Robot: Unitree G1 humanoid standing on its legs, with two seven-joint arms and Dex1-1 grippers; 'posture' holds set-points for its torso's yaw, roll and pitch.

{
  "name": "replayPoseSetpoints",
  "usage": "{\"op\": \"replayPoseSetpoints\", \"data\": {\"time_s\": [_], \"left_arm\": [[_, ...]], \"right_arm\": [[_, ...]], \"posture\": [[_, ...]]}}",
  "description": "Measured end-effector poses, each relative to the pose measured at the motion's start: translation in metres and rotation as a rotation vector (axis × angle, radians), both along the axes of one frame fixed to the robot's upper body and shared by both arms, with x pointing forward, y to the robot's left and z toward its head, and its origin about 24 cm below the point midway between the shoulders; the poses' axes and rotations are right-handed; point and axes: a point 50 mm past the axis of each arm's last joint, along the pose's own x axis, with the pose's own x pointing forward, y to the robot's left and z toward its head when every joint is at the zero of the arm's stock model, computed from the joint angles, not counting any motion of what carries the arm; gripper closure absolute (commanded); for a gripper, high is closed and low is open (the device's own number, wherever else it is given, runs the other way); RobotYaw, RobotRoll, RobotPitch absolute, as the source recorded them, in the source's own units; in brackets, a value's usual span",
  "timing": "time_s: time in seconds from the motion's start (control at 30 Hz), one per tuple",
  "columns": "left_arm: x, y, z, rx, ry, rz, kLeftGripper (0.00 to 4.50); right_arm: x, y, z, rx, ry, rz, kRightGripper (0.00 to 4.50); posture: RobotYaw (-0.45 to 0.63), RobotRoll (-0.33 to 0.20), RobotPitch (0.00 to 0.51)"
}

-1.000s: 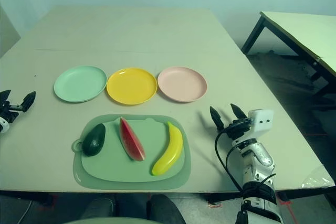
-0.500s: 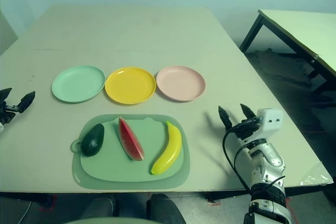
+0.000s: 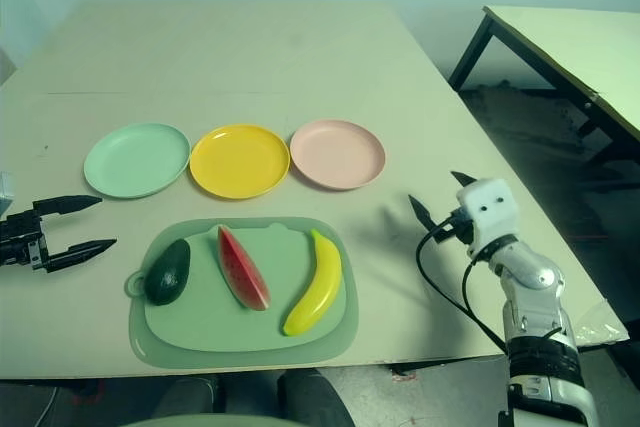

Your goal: Place the fruits into color-matched plates.

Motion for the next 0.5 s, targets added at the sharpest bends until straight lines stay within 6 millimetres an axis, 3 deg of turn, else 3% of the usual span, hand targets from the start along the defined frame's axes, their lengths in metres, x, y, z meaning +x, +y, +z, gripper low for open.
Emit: {"op": "replayPoseSetpoints", "data": {"time_s": [0.2, 0.33, 0.5], "left_arm": [[0.001, -0.009, -0.005, 0.004, 0.029, -0.073, 0.03], [0.003, -0.012, -0.001, 0.006, 0.015, -0.103, 0.03], [0.003, -0.016, -0.003, 0.010, 0.037, -0.157, 0.03]], "right_arm": [[0.002, 0.041, 0.044, -0.359, 0.070, 0.323, 0.00], [0.000, 0.071, 0.062, -0.595, 0.151, 0.547, 0.00], [-0.008, 0.094, 0.072, -0.905, 0.301, 0.753, 0.00]], "posture": [[-0.05, 0.000, 0.066], [-0.04, 0.000, 0.068], [-0.02, 0.000, 0.069]]}}
